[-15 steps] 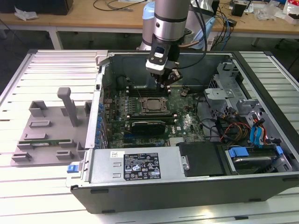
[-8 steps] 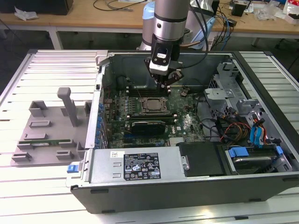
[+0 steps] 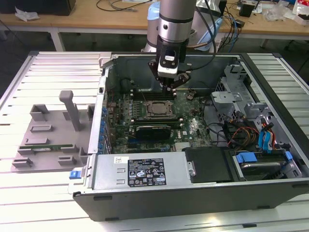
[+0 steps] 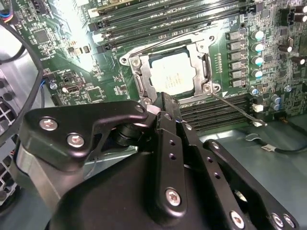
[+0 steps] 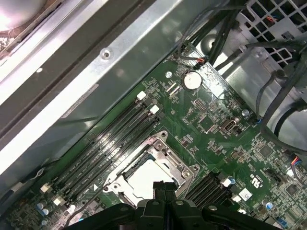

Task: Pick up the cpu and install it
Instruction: 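Install the first cpu locking lever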

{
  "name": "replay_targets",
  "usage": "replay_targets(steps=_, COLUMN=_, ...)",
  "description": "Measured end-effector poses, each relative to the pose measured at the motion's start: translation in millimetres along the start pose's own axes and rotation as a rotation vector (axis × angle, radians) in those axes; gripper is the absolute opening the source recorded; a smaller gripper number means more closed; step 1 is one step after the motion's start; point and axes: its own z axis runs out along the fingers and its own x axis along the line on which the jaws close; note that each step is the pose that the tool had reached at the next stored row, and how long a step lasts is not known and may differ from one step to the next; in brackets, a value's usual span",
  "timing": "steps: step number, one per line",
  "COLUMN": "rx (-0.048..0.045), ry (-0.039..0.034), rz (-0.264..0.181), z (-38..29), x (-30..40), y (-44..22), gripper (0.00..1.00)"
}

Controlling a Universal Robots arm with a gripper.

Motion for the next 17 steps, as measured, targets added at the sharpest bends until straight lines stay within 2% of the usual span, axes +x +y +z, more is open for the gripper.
replay_targets(steps=3, rx=-0.0005, ry=-0.0007, rz=-0.023, z=0.0, x=0.0, y=0.0, gripper=0.11)
replay_targets(steps=12, rx=-0.0026, ry=-0.0041, rz=-0.131, z=0.0, x=0.0, y=0.0, gripper=0.11)
replay_targets(steps=17, rx=-0.0032, ry=-0.0051, rz=-0.164, z=-0.1, x=0.0, y=0.0, gripper=0.11)
